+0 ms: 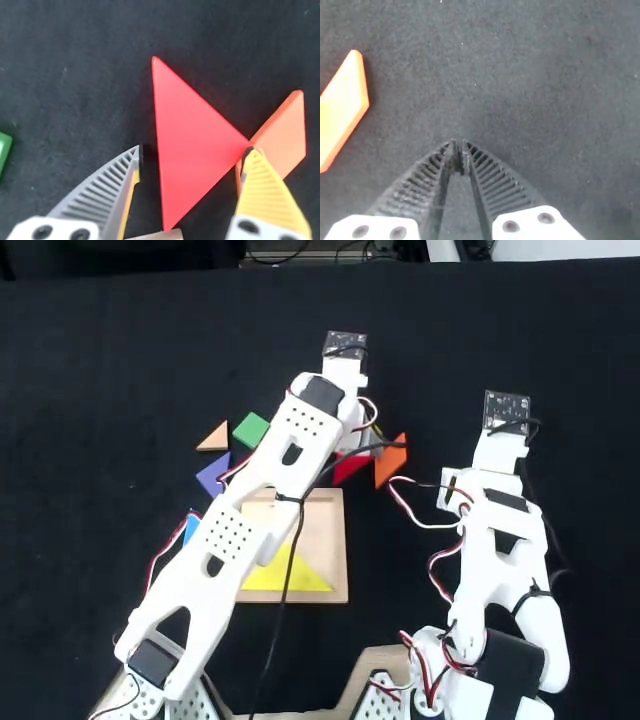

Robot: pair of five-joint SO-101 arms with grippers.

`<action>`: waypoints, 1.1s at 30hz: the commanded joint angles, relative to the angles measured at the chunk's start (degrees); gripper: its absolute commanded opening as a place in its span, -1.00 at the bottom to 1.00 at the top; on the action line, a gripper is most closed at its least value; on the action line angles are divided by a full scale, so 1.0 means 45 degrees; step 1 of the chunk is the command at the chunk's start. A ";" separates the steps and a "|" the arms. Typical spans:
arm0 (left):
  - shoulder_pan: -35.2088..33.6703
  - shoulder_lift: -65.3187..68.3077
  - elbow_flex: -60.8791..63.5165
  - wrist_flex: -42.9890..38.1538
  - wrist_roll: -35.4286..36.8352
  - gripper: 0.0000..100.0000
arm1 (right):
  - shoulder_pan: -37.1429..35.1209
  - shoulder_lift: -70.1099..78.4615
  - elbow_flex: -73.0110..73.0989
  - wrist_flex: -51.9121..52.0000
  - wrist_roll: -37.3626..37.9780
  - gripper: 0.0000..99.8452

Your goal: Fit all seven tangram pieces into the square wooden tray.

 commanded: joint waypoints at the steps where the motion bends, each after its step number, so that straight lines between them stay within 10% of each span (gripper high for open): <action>1: -0.0029 -0.0156 -0.0498 0.0352 -0.0156 -0.37 | -0.0215 0.0068 -0.0479 -0.0234 0.0449 -0.98; 33: -0.0654 -0.0274 0.0049 -0.0821 0.4786 -0.40 | -0.0508 0.0068 -0.0479 -0.0254 0.0527 -0.98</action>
